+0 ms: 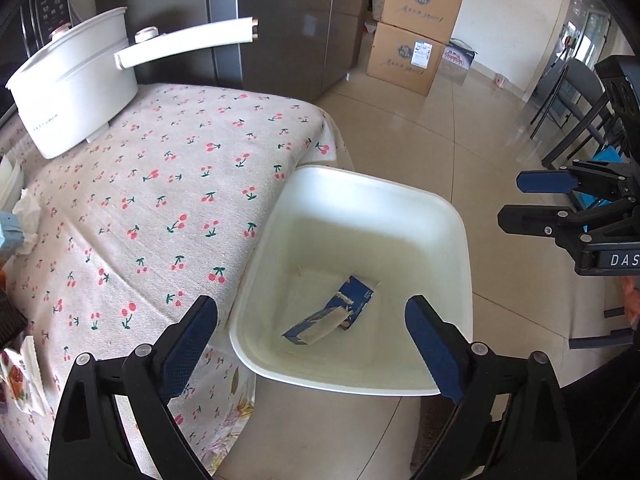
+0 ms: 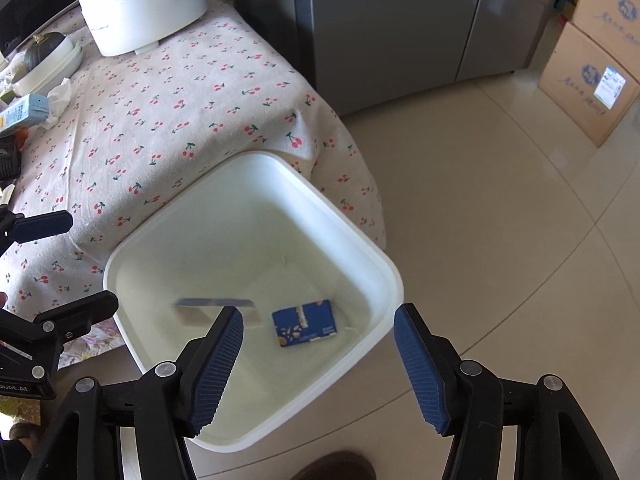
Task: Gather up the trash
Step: 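Open both tools to drop the blue boxes into the white bin, then move both tools back over the table toward the red cans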
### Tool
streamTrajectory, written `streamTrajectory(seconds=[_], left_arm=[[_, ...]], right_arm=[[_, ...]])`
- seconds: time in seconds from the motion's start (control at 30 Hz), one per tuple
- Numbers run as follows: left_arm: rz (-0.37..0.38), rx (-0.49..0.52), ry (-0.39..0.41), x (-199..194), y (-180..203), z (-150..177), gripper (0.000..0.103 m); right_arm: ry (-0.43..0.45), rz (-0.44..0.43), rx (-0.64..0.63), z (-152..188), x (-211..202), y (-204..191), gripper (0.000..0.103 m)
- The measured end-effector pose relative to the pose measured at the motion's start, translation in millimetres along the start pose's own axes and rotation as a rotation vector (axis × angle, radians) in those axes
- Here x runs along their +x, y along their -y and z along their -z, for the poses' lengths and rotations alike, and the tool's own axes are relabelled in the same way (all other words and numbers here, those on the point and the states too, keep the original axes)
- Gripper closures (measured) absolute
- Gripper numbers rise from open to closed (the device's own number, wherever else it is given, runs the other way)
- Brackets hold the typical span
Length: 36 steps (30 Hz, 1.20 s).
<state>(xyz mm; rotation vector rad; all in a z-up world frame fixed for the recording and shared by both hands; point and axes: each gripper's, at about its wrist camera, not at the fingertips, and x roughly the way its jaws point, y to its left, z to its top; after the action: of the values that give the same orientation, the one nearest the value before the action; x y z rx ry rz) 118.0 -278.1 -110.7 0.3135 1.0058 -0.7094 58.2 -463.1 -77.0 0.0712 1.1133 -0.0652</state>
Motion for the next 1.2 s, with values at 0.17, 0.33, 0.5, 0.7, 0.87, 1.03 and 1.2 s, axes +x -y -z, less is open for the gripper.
streamTrajectory(seconds=[0.17,0.33,0.5,0.7,0.87,1.03,1.2], left_arm=[[-0.028,-0.018,0.007,-15.3,-11.9,7.5,0.007],[-0.078,-0.069,0.031,-44.5,-36.2,18.5,0.007],[-0.143,-0.154,0.063,-81.6,-71.9,34.9,0.006],[-0.254,-0.242,0.073,-119.1,-117.2,54.2,0.000],[-0.333,-0.362,0.032,-137.4,-160.5,72.7,0.000],[-0.367,-0.466,0.048,-155.8,-203.7,101.6,0.000],[-0.383,-0.586,0.071,-178.7,-253.0,122.3,0.000]], right_arm=[[0.009,-0.003,-0.015,-1.6,-3.3,-8.1,0.035],[0.015,-0.018,-0.017,-6.3,-6.2,-20.2,0.034],[0.041,-0.048,-0.008,-17.3,-14.6,-37.2,0.031],[0.089,-0.070,-0.001,-37.0,-24.9,-69.1,0.024],[0.109,-0.095,-0.011,-55.1,-23.5,-104.8,0.020],[0.092,-0.112,-0.031,-67.7,-9.4,-143.6,0.019],[0.054,-0.116,-0.067,-76.7,10.9,-185.0,0.019]])
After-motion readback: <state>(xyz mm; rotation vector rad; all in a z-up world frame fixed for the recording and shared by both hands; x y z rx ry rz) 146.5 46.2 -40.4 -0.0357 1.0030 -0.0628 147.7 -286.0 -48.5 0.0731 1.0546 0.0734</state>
